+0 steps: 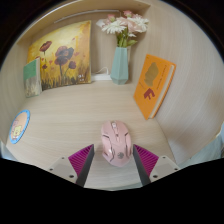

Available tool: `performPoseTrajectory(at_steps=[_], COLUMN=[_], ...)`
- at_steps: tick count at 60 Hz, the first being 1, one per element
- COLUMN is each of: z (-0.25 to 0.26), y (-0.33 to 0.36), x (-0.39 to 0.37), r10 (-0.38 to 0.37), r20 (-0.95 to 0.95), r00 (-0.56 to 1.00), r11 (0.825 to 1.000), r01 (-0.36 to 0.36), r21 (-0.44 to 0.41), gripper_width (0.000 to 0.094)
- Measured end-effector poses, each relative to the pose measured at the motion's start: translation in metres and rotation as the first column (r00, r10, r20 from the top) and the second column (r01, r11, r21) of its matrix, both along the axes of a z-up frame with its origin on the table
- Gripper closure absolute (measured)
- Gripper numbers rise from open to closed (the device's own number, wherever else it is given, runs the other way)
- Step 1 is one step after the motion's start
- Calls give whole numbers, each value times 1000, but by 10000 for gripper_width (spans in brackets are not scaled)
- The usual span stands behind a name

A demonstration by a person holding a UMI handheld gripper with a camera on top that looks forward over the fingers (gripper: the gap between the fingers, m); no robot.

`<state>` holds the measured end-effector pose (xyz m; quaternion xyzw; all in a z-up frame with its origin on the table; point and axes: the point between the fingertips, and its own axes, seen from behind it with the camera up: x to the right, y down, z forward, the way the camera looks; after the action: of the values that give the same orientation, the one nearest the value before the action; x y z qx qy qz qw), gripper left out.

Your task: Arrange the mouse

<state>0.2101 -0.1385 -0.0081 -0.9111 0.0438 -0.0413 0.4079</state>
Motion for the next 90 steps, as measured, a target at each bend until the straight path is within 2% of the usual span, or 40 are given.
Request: performPoseTrajectory(at_steps=[8, 13, 17, 22, 34, 39, 44, 51, 58, 65, 67, 72, 77, 81, 85, 90], z=[-3, -5, -4, -6, -5, 11, 64, 165, 252, 289, 285, 240, 167, 111, 66, 32], y=[27, 34, 37, 38, 36, 39, 55, 91, 118, 131, 135, 139, 136, 125, 112, 95], x=[2, 2, 4, 5, 6, -4, -21, -77, -161, -262, -289, -351, -395, -417, -432, -447], r10=[27, 23, 12, 17, -16, -58, -90, -74, -9, 87, 111, 160, 173, 175, 173, 189], r20=[-14, -36, -34, -24, 57, 33, 29, -17, -43, -61, -62, -68, -73, -78, -81, -82], r00=[1000, 999, 999, 1000, 998, 998, 996, 997, 999, 994, 992, 985, 982, 982, 982, 979], r11=[1000, 1000, 1000, 1000, 997, 994, 996, 989, 964, 943, 940, 950, 974, 983, 985, 980], r01=[-27, -23, -13, -18, 21, 61, 91, 76, 20, -62, -85, -135, -160, -169, -173, -194], r21=[0, -12, -11, -15, -80, -93, -22, 129, 266, 328, 330, 281, 159, 71, 5, -51], gripper_width=[163, 259, 387, 419, 597, 596, 596, 594, 595, 595, 596, 597, 598, 598, 598, 597])
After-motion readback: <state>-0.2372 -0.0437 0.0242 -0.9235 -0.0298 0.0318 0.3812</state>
